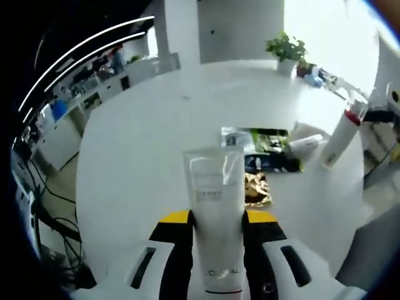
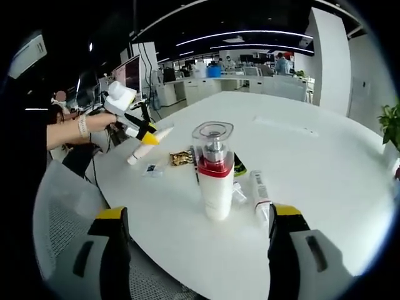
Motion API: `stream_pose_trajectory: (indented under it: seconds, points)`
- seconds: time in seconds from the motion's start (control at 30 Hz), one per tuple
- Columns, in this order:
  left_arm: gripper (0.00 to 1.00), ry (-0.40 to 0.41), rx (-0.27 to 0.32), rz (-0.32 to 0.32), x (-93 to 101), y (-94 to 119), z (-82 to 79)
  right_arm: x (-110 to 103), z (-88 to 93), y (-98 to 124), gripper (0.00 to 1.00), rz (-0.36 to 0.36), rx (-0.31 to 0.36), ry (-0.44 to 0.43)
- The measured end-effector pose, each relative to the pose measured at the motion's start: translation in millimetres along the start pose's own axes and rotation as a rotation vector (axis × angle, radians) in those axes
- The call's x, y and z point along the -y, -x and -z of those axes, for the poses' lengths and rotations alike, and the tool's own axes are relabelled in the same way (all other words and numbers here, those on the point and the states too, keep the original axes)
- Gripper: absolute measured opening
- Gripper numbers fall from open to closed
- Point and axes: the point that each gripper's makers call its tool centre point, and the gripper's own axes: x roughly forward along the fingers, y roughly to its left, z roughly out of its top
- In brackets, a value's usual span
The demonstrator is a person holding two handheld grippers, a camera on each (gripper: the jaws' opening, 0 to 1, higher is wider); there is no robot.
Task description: Arrange the skincare products in the storage area until every visible bottle or jar stands upright without overlapping.
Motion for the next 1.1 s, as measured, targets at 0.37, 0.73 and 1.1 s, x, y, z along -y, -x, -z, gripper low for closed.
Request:
stream_pose_trajectory:
  seconds: [0.37,0.73,1.1]
  points:
    - [0.26,-0.034,0.107,0.003,19.4,24,-25.9,-2,-12.1,6,0.80,-0.004,0.048,-0.016]
    - [0.25,-0.053,0.176,0.015,32.1,38,-43.4,-10,-27.6,12,0.67,-0.012,0.105,-0.030]
    - [0.25,-0.057,0.248,0.067,59.9,48,-63.3,-23,-33.7,9,0.50,-0.065,0.123,-0.021]
